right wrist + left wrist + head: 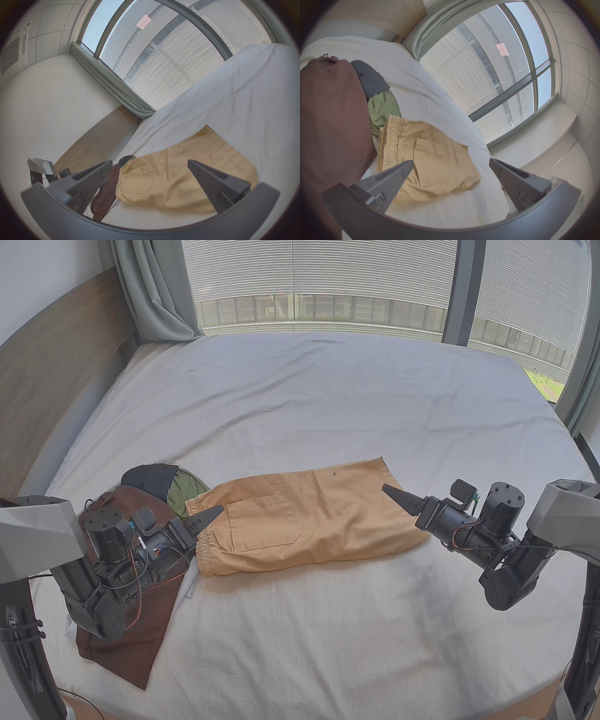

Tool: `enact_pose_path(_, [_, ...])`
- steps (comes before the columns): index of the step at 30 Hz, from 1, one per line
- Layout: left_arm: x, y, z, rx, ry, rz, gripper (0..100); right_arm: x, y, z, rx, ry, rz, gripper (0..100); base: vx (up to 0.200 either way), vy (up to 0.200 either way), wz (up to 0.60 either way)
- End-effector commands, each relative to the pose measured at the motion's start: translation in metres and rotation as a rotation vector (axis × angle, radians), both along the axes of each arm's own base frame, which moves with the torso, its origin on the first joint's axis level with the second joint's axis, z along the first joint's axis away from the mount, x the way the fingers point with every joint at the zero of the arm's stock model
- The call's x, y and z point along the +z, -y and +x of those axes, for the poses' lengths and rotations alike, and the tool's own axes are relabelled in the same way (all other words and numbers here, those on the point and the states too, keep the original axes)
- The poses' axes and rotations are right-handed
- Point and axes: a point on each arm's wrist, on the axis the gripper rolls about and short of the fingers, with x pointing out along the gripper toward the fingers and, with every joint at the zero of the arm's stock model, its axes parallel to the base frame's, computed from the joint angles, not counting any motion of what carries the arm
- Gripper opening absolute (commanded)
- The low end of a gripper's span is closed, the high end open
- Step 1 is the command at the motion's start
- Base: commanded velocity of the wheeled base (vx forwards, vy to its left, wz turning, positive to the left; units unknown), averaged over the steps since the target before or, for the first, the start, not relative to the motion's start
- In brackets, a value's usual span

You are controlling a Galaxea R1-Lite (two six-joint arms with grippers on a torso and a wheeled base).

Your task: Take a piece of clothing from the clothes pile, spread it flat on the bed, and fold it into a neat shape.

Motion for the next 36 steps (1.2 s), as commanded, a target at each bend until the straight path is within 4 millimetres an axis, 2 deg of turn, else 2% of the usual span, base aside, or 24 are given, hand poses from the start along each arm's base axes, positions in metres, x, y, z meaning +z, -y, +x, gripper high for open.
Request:
enact_pose_path(1, [-0.014, 0.002, 0.001, -0.004, -0.043, 0.008, 100, -0.017, -0.003, 0.0, 0.01, -0.047, -0.015, 100, 0.0, 0.0, 0.0])
enact_pose_path(6, [-0.028, 0.002, 0.003, -0.005, -0.081, 0.021, 100, -0.031, -0.004, 0.002, 0.008, -0.083, -0.025, 100, 0.0, 0.0, 0.0])
enact_pose_path(14, [-0.039, 0.0, 0.006, -0.006, -0.089, 0.055, 100, -0.044, -0.007, 0.003, 0.013, -0.114, -0.039, 100, 0.0, 0.0, 0.0])
enact_pose_path(20, [-0.04, 0.0, 0.006, -0.006, -0.093, 0.055, 100, -0.048, -0.007, 0.003, 0.013, -0.124, -0.042, 100, 0.0, 0.0, 0.0])
enact_pose_path(28, [-0.042, -0.001, 0.006, -0.002, -0.098, 0.057, 100, -0.063, -0.007, 0.002, 0.011, -0.167, -0.057, 100, 0.0, 0.0, 0.0])
enact_pose_path(34, [-0.041, -0.001, 0.006, 0.0, -0.096, 0.056, 100, -0.067, -0.006, 0.002, 0.008, -0.179, -0.06, 100, 0.0, 0.0, 0.0])
enact_pose_path(36, [-0.04, -0.001, 0.006, 0.0, -0.093, 0.056, 100, -0.075, -0.004, 0.003, 0.004, -0.197, -0.066, 100, 0.0, 0.0, 0.0])
